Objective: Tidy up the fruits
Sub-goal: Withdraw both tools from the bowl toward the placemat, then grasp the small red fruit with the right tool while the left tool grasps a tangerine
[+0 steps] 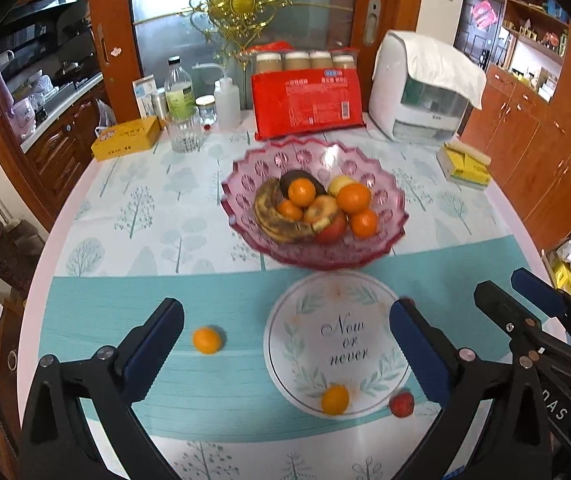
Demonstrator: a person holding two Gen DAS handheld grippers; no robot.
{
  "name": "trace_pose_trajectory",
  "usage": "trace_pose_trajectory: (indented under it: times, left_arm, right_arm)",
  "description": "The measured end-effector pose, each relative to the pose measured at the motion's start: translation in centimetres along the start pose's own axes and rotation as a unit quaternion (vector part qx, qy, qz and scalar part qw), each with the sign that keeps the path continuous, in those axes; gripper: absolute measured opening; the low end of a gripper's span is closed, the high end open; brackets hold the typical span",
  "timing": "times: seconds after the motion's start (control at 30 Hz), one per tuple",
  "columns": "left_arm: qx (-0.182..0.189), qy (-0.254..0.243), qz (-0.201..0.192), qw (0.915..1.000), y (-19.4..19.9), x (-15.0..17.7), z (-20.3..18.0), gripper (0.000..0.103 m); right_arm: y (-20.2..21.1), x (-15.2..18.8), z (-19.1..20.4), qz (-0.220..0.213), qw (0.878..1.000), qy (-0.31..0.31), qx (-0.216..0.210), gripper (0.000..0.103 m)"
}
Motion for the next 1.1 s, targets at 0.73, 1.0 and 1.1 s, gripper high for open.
trace_pose_trajectory:
  times: [0.73,1.0,1.1]
  left_arm:
    - [-0.008,0.008,0.111,0.9937,-7.2,11.2,-1.4,0.102]
    - [-0.005,0.022,0.138,0.9902,-9.2,13.5,-1.1,0.102]
    - [-0.005,0.031,0.141,0.9895,-9.7,13.7,-0.8,0.102]
  right_arm:
    - [-5.8,12.7,-0.7,0.129,0.990,0.047,-0.037,0.056]
    - [-7.1,15.1,0.0,0.154,0.985,0.056,-0.056,0.056]
    - [-7.3,15.6,0.7,0.154,0.984,0.070,-0.062,0.056]
Point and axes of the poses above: each gripper's, at about its wrist camera, not at the fingertips, and y roughly against the way its jaws point, z to its left, x to its underside, the point moved 7 cm from there along -y, roughly the way its jaws point, and after that the axes turned 7 degrees about x, right-handed, at the moved point
